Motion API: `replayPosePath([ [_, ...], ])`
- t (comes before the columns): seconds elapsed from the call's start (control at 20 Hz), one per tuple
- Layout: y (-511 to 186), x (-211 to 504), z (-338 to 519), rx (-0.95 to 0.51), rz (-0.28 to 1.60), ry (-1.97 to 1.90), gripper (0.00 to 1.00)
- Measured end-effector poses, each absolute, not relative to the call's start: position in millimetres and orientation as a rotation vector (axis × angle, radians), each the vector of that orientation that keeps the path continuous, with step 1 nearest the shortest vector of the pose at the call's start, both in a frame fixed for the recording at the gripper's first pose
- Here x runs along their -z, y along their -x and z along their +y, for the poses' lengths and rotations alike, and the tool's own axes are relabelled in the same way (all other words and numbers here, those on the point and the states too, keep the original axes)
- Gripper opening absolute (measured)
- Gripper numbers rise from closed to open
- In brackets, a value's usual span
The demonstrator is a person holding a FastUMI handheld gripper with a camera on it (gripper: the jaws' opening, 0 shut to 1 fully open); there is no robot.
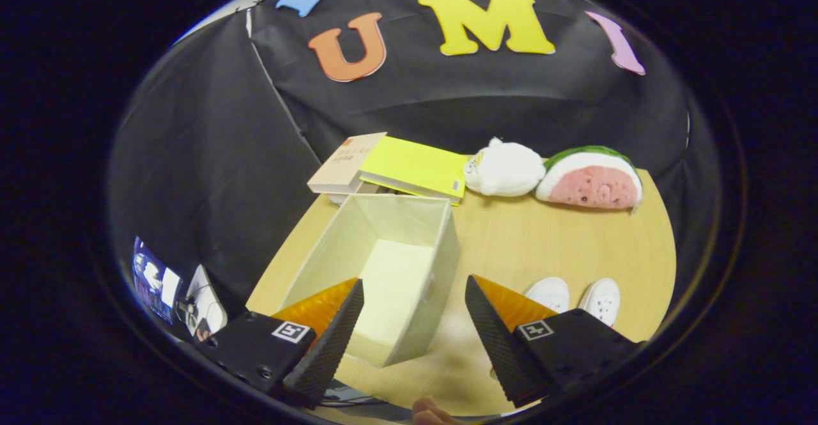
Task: Open the storage box then place both shoes into the box .Put the left shoe in first, then the right shoe, with the right side of both shoes facing outward in a uniform manner.
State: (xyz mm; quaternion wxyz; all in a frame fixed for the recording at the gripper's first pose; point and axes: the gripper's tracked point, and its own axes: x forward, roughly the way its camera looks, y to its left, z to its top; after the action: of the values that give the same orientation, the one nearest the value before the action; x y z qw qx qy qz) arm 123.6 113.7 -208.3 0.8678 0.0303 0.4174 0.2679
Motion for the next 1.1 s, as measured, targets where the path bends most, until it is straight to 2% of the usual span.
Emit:
replayPosePath([
  [0.65,-116.9,299.0,-10.2,-0.376,1.018,0.026,1.00],
  [1.1,-109.5,375.6,-45.7,-0.315,1.235,0.025,1.00],
])
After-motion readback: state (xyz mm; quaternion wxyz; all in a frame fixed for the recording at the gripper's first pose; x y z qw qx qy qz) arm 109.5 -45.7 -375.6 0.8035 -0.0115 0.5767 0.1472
